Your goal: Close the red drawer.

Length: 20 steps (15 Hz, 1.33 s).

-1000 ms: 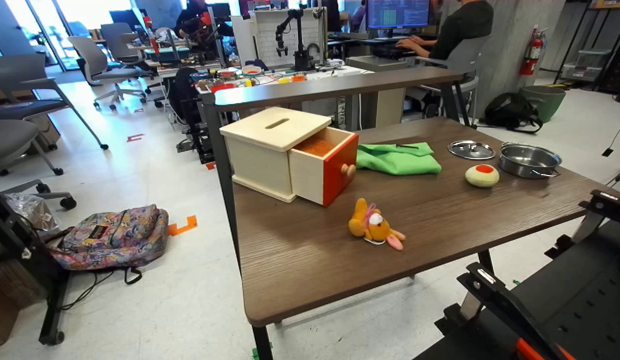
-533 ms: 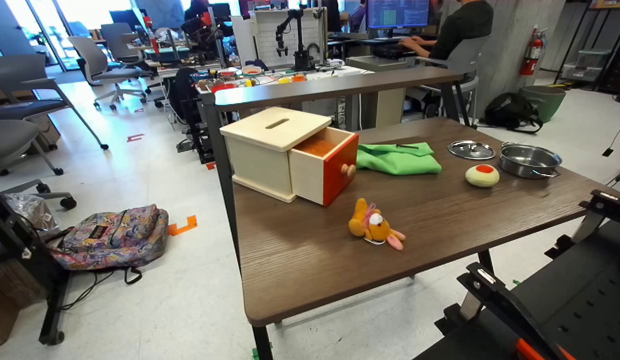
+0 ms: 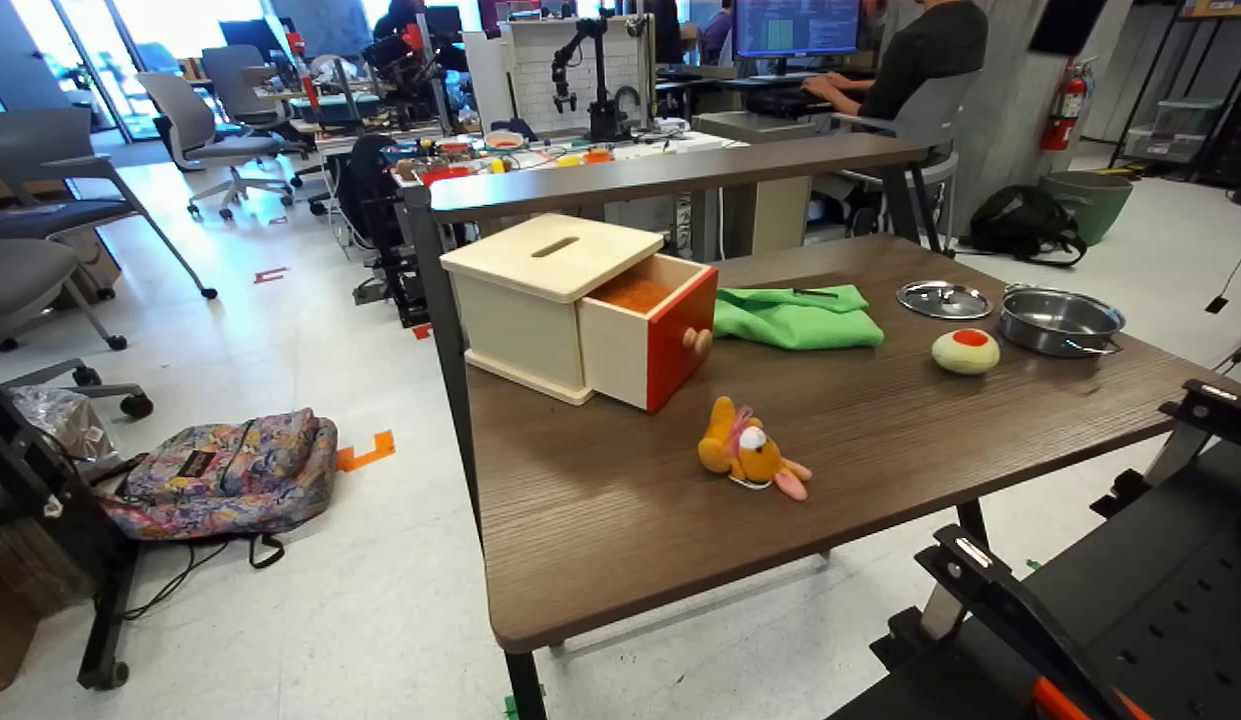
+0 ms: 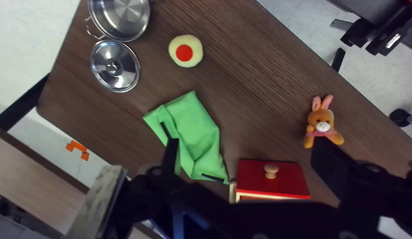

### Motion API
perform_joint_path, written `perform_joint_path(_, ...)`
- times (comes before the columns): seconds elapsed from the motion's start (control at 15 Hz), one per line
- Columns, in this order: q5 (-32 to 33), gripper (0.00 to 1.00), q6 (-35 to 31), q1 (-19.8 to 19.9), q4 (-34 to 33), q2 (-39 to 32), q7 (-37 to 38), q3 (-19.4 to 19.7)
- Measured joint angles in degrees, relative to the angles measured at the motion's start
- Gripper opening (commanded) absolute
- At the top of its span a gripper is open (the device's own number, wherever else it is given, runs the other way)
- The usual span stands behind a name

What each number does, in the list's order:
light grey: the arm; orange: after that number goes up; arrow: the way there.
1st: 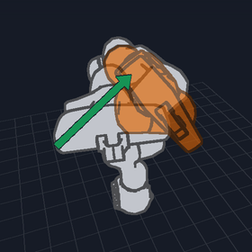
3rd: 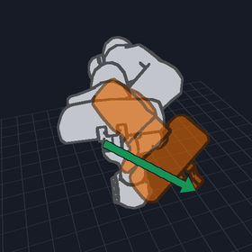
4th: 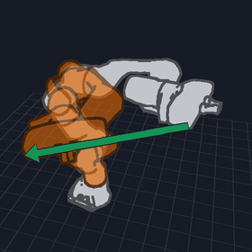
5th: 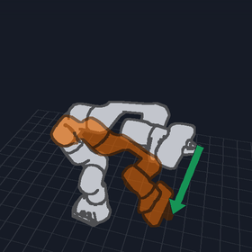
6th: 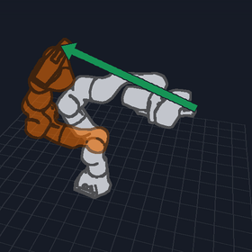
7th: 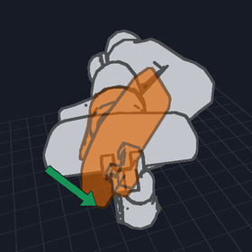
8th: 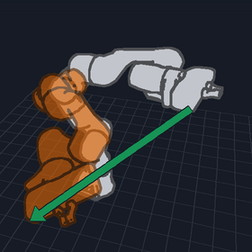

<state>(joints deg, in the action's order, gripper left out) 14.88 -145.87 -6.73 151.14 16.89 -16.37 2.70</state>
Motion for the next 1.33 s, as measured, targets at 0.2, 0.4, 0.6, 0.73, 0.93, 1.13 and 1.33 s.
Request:
perform_joint_path(0.2,-4.8,1.0,-3.5,-0.6,-2.3,-8.4,-2.1,-1.0)
perform_joint_path(0.4,-11.1,1.0,-3.9,-1.0,-7.0,-16.6,-4.6,-2.4)
perform_joint_path(0.6,-14.6,1.0,-3.9,-0.6,-12.8,-24.8,-5.3,-4.2)
perform_joint_path(0.73,-14.4,1.0,-3.8,-0.1,-16.3,-29.9,-4.9,-5.1)
perform_joint_path(0.93,-13.0,1.0,-3.9,0.1,-20.5,-36.4,-3.7,-5.3)
perform_joint_path(1.13,-10.6,1.0,-3.9,0.1,-23.5,-41.3,-2.3,-5.4)
perform_joint_path(1.33,-8.5,1.0,-5.4,0.1,-25.2,-44.2,-1.9,-5.7)
